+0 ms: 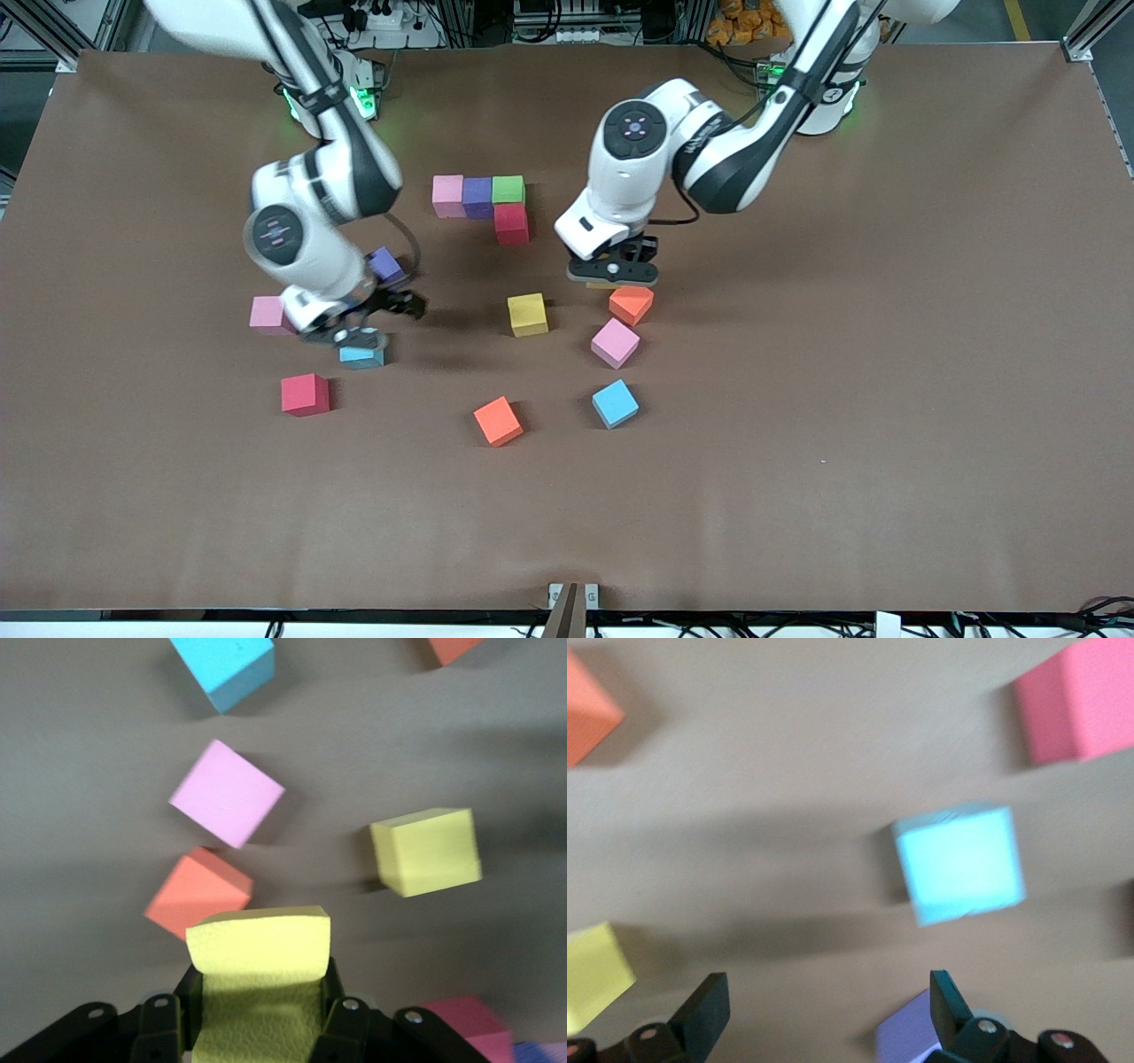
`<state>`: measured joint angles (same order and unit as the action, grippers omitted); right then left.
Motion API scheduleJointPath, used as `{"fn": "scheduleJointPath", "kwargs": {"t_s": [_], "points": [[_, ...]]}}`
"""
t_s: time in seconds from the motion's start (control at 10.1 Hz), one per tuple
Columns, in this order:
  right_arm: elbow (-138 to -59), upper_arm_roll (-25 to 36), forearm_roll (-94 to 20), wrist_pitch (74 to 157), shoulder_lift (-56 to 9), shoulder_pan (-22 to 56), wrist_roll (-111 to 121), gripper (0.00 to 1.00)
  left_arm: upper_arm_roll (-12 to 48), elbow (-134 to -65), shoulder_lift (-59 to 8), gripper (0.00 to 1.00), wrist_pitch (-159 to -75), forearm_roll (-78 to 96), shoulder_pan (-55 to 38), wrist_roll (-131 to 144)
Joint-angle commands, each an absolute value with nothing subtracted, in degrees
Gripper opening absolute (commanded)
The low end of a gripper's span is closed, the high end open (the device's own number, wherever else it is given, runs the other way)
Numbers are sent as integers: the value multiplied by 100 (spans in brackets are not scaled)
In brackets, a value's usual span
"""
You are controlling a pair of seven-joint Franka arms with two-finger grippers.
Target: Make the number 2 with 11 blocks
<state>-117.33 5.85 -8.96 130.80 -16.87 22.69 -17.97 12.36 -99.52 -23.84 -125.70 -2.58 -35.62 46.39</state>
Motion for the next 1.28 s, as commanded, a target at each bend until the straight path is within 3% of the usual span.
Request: {"fn": "scheduleJointPath", "kwargs": {"t_s": [0.0,0.79,1.18], "points": [[-11286,492,-923,12981,-2109,1776,-1276,100,1230,-9213,-2951,5,-12437,-167,-3909,5437],[-10196,492,-571,12973,-3049,1345,-1204,100,1160,-8447,-3981,5,-12515,-527,-4579,5889],[-10107,483,-589,12973,-3225,1485,-1204,100,1108,-8130,-4333,5,-12603,-536,-4623,5941]]}}
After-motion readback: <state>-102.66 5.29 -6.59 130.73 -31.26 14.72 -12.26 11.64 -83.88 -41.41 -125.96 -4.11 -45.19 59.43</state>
